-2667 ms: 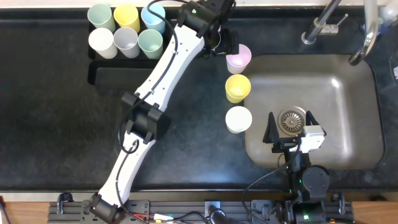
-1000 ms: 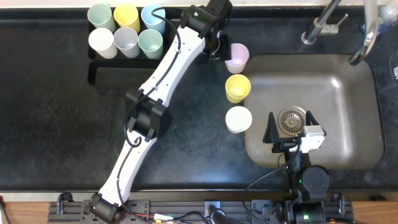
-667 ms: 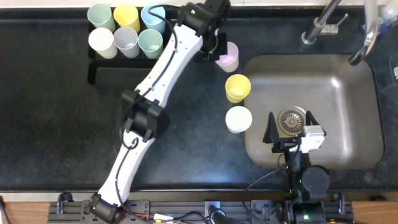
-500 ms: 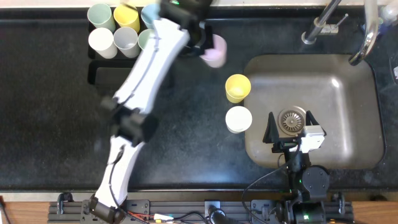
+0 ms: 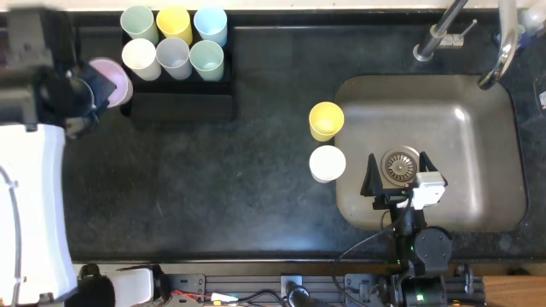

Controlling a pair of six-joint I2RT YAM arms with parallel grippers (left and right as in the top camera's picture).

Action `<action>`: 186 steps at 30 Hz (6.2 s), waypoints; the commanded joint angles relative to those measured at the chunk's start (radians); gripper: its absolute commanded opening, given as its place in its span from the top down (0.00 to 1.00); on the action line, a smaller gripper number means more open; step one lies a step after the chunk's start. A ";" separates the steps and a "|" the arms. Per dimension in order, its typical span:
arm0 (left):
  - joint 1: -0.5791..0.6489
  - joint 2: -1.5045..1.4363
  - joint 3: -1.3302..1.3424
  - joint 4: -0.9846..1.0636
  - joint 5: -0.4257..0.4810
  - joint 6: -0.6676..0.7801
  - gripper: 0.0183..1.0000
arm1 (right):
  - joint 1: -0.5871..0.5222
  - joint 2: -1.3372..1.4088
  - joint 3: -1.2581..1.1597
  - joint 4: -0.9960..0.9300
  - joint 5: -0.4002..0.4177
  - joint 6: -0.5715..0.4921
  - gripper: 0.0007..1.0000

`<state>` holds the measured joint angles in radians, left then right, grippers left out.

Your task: Store Cups

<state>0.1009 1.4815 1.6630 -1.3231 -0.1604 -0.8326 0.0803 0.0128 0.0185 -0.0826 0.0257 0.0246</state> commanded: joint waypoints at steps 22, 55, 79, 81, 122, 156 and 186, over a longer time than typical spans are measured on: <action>0.037 0.350 0.006 0.190 0.117 -0.193 0.98 | -0.002 -0.007 -0.014 0.005 -0.007 -0.006 0.00; 0.072 0.475 0.006 0.136 0.086 -0.194 0.98 | -0.002 -0.007 -0.014 0.005 -0.007 -0.006 0.00; 0.065 0.426 0.005 0.165 0.114 -0.193 0.00 | -0.002 -0.007 -0.014 0.005 -0.007 -0.006 0.00; 0.050 0.367 0.006 0.158 0.115 -0.182 0.00 | -0.002 -0.007 -0.014 0.005 -0.007 -0.006 0.00; -0.862 0.476 0.006 0.451 0.131 -0.014 0.00 | -0.002 -0.007 -0.014 0.005 -0.007 -0.006 0.00; -0.801 0.554 0.006 0.468 0.175 -0.033 0.00 | -0.002 -0.007 -0.014 0.005 -0.007 -0.006 0.00; -0.509 0.233 0.006 0.291 0.106 -0.041 0.98 | -0.002 -0.007 -0.014 0.005 -0.007 -0.006 0.00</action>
<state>-0.5301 1.8862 1.6627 -0.9859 -0.0067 -0.8650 0.0799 0.0128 0.0185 -0.0826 0.0254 0.0246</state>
